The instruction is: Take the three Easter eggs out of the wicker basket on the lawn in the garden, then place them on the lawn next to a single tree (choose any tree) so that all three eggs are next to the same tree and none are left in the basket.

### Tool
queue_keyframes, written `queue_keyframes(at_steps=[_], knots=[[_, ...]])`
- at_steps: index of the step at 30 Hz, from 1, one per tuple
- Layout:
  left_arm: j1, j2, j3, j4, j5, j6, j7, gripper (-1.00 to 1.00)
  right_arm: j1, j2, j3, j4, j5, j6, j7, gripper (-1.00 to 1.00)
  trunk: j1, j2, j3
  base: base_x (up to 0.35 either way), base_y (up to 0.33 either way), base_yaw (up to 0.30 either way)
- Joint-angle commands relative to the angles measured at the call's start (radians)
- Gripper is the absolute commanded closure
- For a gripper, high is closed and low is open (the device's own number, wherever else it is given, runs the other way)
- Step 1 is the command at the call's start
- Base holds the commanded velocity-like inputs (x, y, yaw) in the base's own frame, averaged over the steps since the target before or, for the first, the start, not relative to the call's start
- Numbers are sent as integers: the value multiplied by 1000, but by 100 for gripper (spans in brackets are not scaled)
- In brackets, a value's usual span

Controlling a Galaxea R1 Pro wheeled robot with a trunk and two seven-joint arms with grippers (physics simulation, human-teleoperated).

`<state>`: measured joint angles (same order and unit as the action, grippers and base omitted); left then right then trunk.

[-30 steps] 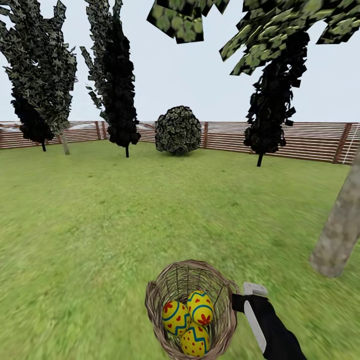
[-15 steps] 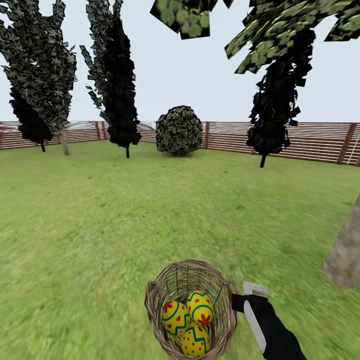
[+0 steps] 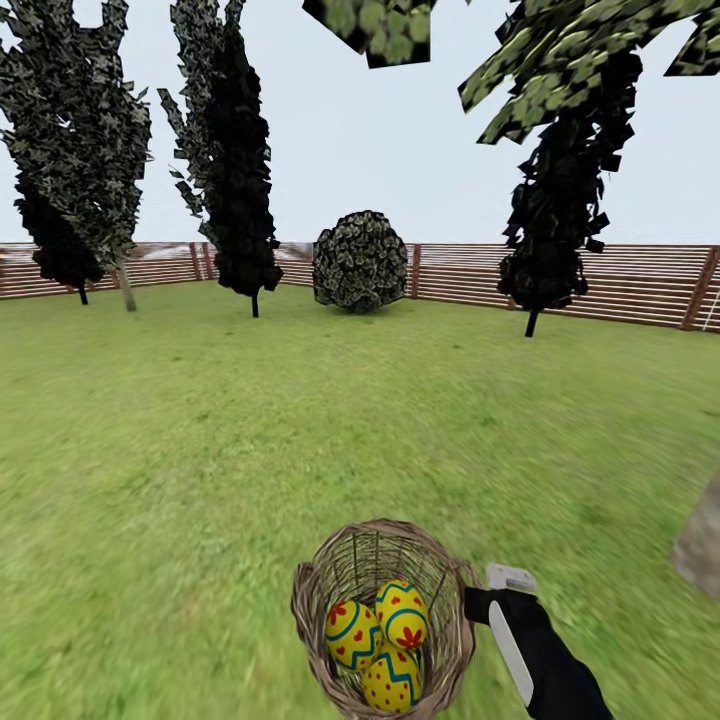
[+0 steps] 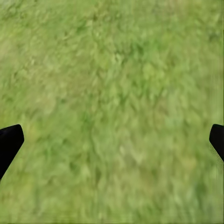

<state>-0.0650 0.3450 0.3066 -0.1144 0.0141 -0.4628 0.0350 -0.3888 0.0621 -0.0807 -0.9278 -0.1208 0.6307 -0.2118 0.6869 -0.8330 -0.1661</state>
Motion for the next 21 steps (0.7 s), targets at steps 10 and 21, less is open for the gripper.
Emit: queue_keyframes(at_steps=[10,21], knots=[[-1,-1,-4,1,1,-5,3,-100,-1,2,-1,-2,-17,1,-7,100,1,-1,-1,328,57,0],[-1,-4,-4,2,0,-5,3,-100,-1,2,-1,-2,-17,1,-7,100,1,-1,-1,332,5,0]])
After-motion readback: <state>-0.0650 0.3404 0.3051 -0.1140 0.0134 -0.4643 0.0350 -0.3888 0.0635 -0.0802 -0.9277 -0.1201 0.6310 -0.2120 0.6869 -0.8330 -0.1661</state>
